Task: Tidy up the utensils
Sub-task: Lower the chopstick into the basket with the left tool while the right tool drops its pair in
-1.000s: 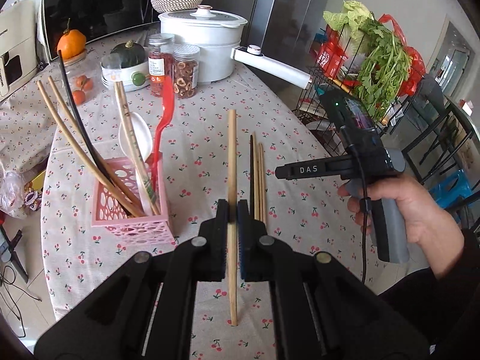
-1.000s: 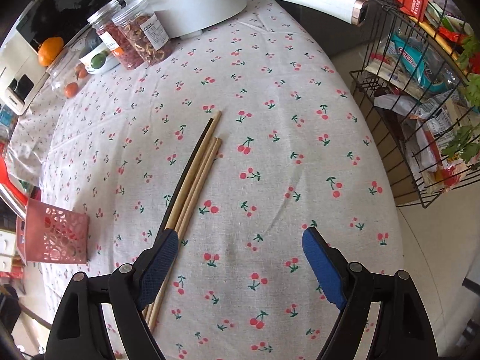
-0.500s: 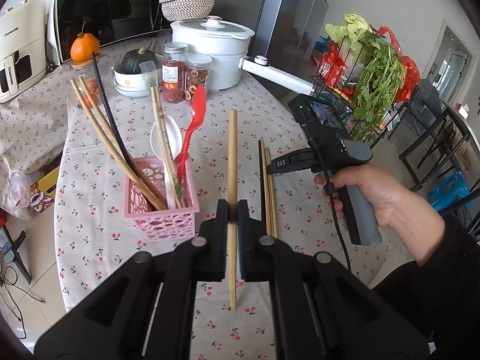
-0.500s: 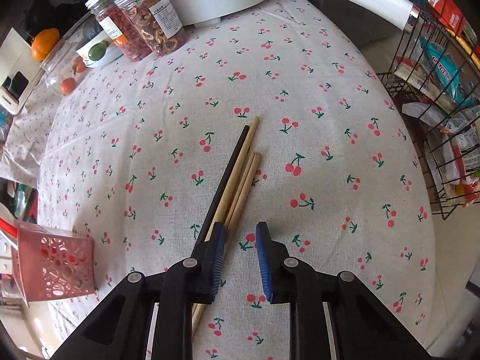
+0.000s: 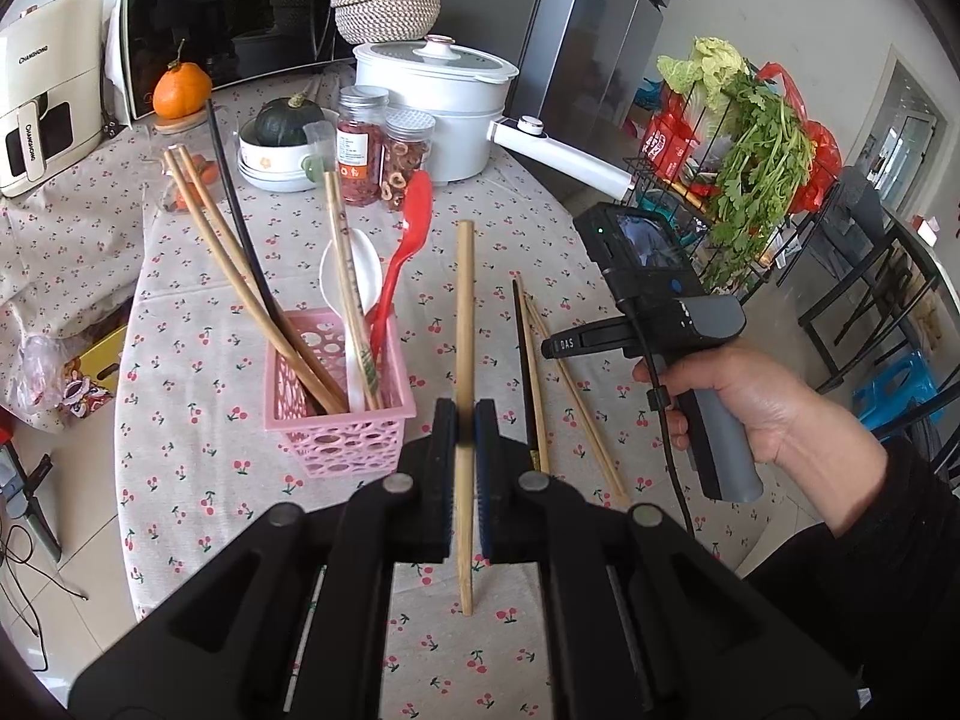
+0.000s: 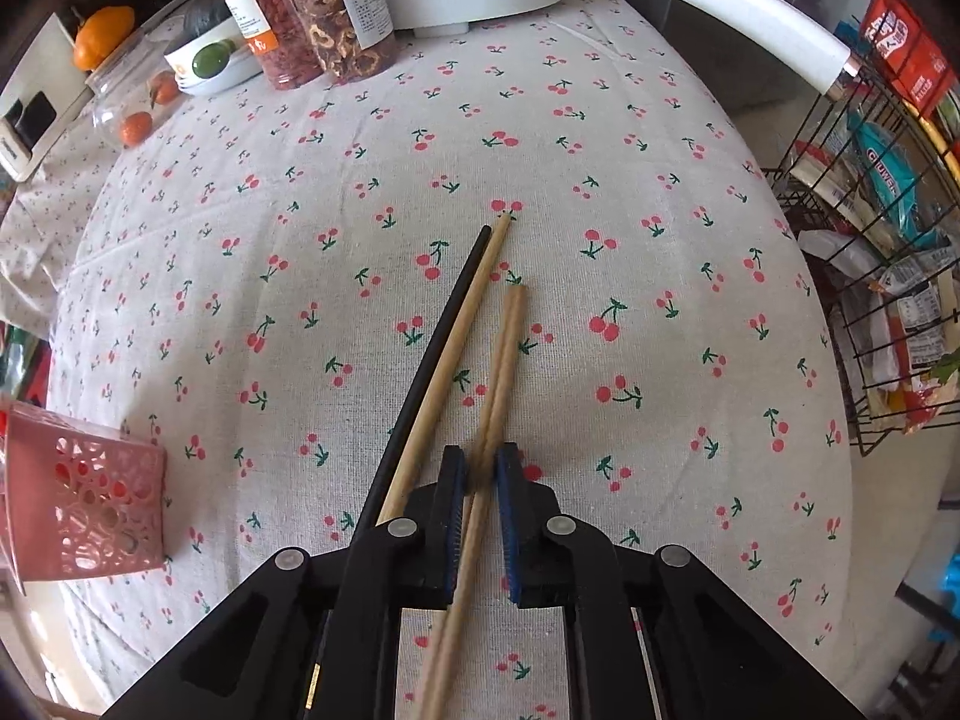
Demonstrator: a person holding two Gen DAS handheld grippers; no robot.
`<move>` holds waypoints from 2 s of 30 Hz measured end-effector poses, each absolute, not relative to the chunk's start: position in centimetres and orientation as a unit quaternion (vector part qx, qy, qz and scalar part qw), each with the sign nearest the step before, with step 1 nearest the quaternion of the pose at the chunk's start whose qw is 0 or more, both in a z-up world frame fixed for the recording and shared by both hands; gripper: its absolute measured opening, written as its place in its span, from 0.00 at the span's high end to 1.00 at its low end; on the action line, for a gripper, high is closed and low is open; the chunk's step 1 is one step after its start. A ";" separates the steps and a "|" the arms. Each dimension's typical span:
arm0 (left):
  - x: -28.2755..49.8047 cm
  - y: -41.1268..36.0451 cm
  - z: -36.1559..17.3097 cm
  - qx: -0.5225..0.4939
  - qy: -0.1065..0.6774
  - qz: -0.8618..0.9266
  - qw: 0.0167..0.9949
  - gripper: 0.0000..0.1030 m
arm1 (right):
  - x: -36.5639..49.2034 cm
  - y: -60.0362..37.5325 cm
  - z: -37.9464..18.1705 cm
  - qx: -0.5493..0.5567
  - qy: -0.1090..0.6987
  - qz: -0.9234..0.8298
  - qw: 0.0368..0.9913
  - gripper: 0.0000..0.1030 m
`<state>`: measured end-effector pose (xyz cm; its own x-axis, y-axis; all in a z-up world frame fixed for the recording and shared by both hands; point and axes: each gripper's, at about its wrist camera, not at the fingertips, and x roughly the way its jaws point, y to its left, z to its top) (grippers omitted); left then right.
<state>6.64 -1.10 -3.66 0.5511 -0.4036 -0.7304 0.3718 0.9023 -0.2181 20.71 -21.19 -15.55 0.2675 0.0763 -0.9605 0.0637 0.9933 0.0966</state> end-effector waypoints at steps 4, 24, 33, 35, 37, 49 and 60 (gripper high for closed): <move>6.3 -0.7 -3.2 -0.022 0.410 -0.217 0.886 0.93 | 19.3 -22.2 -13.9 0.083 0.571 0.025 0.816 0.91; 1.9 2.7 5.5 -0.061 0.221 -0.198 0.953 0.93 | 6.4 -23.3 2.8 0.130 0.282 0.121 0.943 0.92; 3.2 4.9 6.0 -0.076 0.180 -0.144 0.970 0.93 | 6.1 -21.8 4.6 0.131 0.257 0.151 0.946 0.92; 4.0 5.0 5.3 -0.070 0.183 -0.133 0.972 0.93 | 6.3 -21.4 4.4 0.128 0.259 0.156 0.944 0.92; 4.8 5.0 4.6 -0.066 0.189 -0.127 0.971 0.93 | 6.5 -21.0 4.2 0.127 0.261 0.160 0.943 0.92; 8.7 4.0 0.5 -0.052 0.274 -0.123 0.953 0.93 | 7.3 -19.1 3.6 0.123 0.260 0.170 0.943 0.92; 7.9 5.5 -0.7 -0.074 0.325 -0.088 0.939 0.30 | 7.9 -17.5 4.4 0.138 0.235 0.188 0.944 0.92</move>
